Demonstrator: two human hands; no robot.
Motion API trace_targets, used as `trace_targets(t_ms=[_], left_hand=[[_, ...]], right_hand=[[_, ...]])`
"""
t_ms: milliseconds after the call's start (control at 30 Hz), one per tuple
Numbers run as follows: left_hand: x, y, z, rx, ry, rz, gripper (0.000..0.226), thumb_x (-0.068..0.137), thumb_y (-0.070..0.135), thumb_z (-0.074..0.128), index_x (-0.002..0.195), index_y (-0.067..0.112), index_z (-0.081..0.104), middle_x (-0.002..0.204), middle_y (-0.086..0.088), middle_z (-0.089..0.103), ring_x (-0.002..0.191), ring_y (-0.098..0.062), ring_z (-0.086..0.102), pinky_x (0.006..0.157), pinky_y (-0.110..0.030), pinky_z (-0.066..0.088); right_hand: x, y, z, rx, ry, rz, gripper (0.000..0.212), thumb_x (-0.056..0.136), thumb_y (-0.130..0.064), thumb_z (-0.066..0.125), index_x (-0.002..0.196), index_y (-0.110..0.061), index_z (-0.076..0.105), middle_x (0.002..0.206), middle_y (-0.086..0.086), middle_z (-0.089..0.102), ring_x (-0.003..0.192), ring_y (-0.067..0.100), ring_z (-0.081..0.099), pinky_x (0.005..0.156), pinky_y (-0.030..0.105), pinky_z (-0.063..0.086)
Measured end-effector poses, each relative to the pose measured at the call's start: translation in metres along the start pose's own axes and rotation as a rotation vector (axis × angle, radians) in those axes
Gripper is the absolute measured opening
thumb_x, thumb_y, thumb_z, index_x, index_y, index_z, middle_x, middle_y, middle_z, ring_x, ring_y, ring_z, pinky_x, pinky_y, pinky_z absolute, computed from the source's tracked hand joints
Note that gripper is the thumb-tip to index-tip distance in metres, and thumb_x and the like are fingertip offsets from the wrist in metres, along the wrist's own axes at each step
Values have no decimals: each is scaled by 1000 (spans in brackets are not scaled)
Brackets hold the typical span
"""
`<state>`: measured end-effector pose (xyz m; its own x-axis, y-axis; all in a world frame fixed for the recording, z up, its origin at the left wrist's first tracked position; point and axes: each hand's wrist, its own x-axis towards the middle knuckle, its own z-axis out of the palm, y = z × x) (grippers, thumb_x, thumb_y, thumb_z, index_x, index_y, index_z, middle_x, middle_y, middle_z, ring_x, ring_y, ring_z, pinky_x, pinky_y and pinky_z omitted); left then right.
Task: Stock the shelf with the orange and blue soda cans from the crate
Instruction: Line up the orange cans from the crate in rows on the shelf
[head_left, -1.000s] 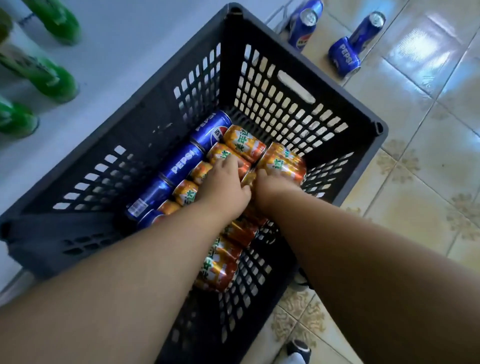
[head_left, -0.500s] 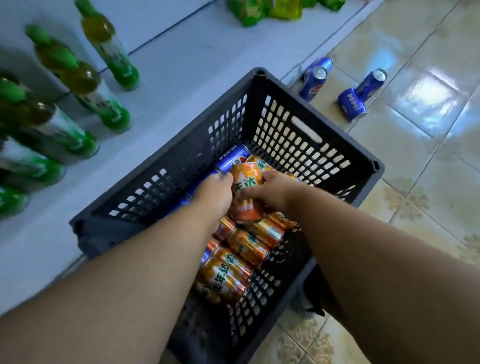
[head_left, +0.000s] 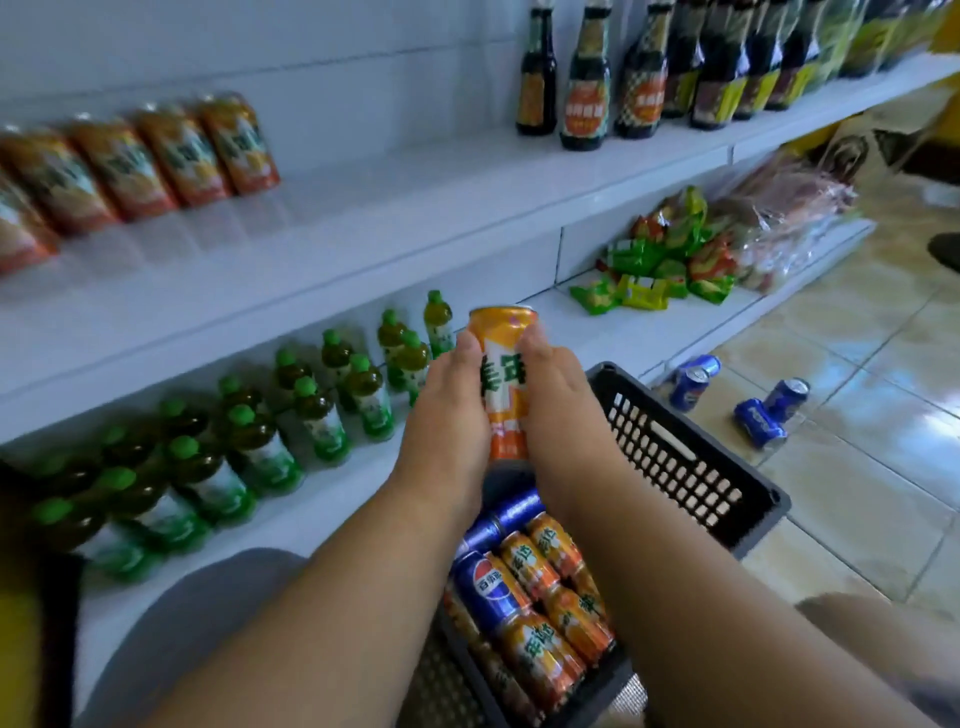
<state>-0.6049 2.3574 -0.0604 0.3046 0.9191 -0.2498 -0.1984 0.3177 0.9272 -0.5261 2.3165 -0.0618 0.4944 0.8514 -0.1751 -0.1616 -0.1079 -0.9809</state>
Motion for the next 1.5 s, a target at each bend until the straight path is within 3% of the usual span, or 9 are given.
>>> trace_targets(t_ms=[167, 300, 533, 700, 900, 1000, 1300, 1433, 1500], left_hand=[[-61, 46, -29, 62, 149, 278, 32, 101, 50, 41, 101, 30, 66, 89, 3, 75, 84, -17, 74, 76, -42, 58], [-85, 77, -54, 122, 219, 408, 37, 90, 69, 38, 95, 44, 64, 94, 9, 74, 92, -13, 72, 86, -47, 56], [-99, 138, -112, 230, 356, 573, 29, 102, 50, 26, 91, 43, 53, 78, 41, 62, 75, 24, 57, 61, -1, 42], [-76, 173, -162, 329, 472, 620, 24, 101, 47, 26, 90, 46, 47, 81, 31, 55, 74, 36, 44, 60, 9, 31], [1, 193, -223, 413, 521, 635, 63, 85, 66, 22, 129, 30, 52, 115, 12, 63, 104, -1, 60, 78, -9, 47], [45, 203, -247, 479, 482, 584, 60, 91, 63, 24, 135, 31, 48, 126, 6, 61, 116, -13, 58, 98, -35, 50], [141, 207, -300, 581, 599, 441, 32, 104, 31, 44, 135, 31, 51, 127, 8, 60, 116, -15, 57, 94, -32, 47], [151, 196, -306, 596, 628, 455, 38, 99, 21, 55, 135, 31, 50, 126, 9, 62, 112, -12, 58, 89, -27, 45], [154, 194, -310, 599, 632, 467, 43, 96, 18, 57, 136, 32, 49, 128, 8, 61, 114, -13, 58, 95, -30, 48]], right_hand=[[-54, -39, 43, -64, 4, -221, 45, 100, -55, 42, 88, -17, 64, 78, 1, 69, 75, 18, 68, 71, 39, 57], [-79, -63, 75, -112, -72, -357, 52, 100, -56, 35, 81, -17, 63, 79, 9, 70, 75, 25, 69, 74, 48, 58], [-79, -85, 160, -140, -204, -493, 61, 88, -72, 28, 94, -22, 62, 92, 5, 69, 91, 25, 67, 84, 50, 54], [-59, -96, 216, -246, -387, -619, 49, 86, -73, 25, 94, -32, 50, 75, -21, 62, 68, -2, 57, 63, 19, 45], [16, -111, 273, -401, -615, -567, 42, 85, -64, 54, 113, -33, 56, 100, -14, 70, 91, -1, 66, 83, 30, 55], [64, -102, 307, -457, -586, -587, 48, 84, -64, 59, 117, -28, 57, 106, -11, 70, 99, 7, 67, 89, 39, 56], [151, -75, 376, -595, -458, -603, 35, 92, -45, 63, 115, -22, 52, 100, -8, 64, 96, 14, 62, 82, 34, 51], [163, -67, 389, -612, -450, -603, 32, 93, -45, 62, 113, -21, 53, 91, -13, 61, 83, 5, 58, 67, 22, 43], [167, -64, 394, -618, -442, -590, 36, 93, -46, 62, 116, -21, 54, 98, -9, 65, 89, 9, 61, 72, 26, 46]])
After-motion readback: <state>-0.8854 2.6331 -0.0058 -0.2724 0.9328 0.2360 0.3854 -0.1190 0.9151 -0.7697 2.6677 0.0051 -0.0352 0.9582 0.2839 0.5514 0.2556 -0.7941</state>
